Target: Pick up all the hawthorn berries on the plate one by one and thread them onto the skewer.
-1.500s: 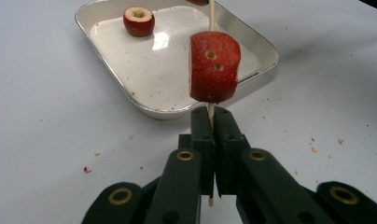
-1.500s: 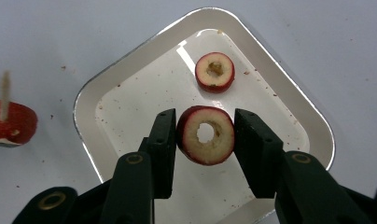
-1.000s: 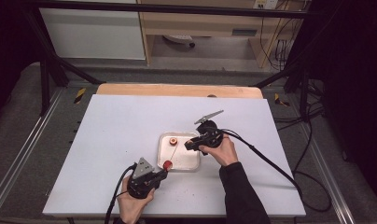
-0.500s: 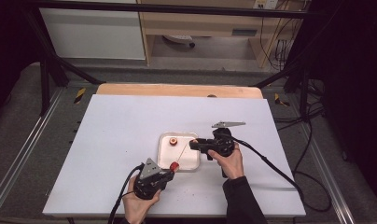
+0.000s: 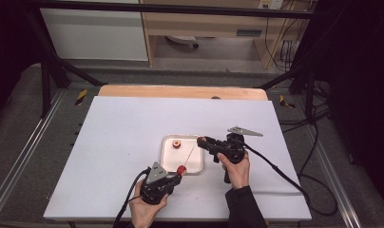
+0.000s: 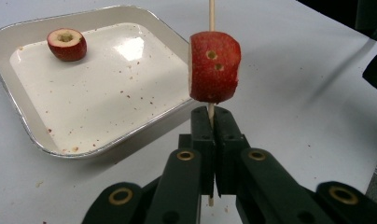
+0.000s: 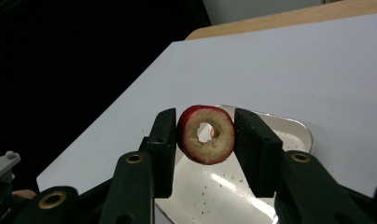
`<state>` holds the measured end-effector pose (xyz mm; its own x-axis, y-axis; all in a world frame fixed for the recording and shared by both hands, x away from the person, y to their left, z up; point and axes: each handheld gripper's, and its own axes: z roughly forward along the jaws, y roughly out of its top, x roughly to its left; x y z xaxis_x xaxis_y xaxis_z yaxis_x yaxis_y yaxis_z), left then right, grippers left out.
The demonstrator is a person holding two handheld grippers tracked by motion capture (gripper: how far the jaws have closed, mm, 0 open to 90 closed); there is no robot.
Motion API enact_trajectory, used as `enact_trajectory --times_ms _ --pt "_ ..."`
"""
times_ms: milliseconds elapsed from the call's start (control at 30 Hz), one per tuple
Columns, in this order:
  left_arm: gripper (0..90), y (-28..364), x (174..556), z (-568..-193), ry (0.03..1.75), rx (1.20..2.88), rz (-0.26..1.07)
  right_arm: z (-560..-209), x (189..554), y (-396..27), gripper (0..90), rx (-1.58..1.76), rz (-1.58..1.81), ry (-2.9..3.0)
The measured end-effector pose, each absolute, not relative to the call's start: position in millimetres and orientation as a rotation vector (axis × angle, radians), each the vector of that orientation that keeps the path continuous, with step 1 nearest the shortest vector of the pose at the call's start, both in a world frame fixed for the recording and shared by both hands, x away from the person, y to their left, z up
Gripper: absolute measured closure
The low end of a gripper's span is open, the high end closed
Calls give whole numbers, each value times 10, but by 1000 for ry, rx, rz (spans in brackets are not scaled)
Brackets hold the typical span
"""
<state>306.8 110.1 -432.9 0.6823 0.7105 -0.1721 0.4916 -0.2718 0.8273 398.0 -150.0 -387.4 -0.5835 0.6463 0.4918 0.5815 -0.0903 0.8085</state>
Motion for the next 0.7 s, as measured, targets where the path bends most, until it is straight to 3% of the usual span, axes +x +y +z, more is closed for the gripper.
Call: enact_trajectory --times_ms 700 --pt "885 951 3080 -4303 1013 1865 276 -3949 3918 -1377 612 1387 2021 1760"
